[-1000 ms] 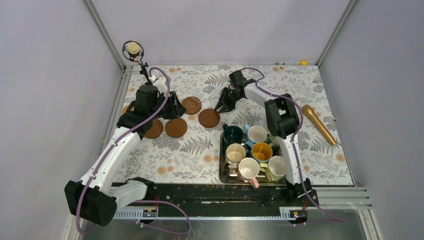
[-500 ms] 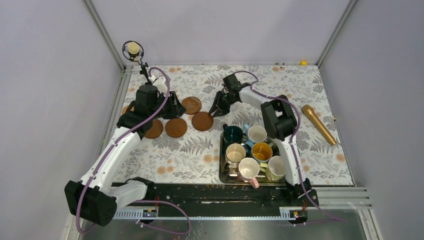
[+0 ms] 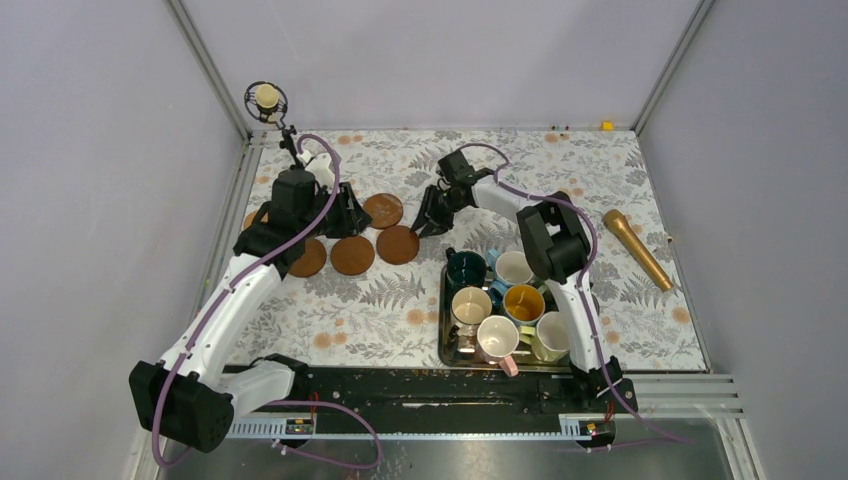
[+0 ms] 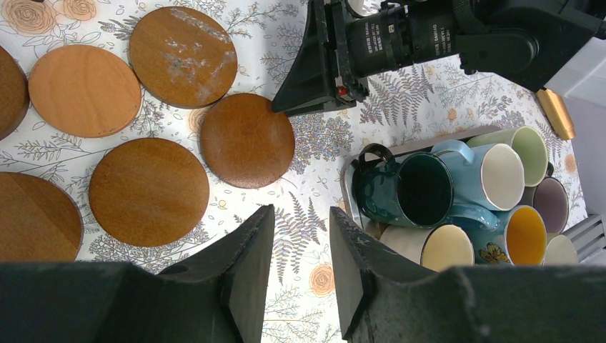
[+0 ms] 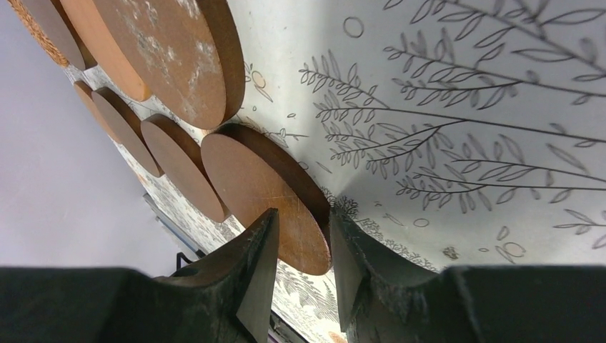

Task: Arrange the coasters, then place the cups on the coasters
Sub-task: Move the coaster to the center of the board.

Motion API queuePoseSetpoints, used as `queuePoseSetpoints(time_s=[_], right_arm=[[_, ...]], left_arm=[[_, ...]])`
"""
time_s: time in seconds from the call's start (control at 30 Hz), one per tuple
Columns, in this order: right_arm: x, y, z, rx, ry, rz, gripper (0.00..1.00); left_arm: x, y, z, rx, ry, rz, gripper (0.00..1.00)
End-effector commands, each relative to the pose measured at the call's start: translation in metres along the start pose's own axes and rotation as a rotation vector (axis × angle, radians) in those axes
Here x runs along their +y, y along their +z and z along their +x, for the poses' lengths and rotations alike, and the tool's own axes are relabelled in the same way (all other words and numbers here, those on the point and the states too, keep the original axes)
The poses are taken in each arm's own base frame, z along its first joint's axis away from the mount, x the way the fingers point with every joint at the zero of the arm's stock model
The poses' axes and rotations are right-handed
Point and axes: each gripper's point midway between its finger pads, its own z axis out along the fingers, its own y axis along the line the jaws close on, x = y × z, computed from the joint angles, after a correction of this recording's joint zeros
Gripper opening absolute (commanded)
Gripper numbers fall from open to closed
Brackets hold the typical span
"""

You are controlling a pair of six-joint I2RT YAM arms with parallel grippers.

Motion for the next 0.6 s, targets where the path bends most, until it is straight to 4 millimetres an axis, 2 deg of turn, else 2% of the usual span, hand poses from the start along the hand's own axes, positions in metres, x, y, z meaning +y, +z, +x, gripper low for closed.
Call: queuePoseSetpoints(time_s=[0.0,0.2,0.57], right_arm=[[0.035,-0.016,0.012,-0.007,-0.082,-0.061,0.39],[0.033,-0.013,0.02,0.005,-0.099,-0.052,0.4],[0.043,-0.02,0.03,0.011,-0.122,-0.066,0.39]], left_arm=[[0.001,-0.003,-0.01,-0.052,0.009,-0.005,0.36],[0.001,-0.002,-0.01,-0.052,0.009,-0.008,0.36],[0.005,0.0,-0.01,-0.051,0.01,-0.027,0.36]])
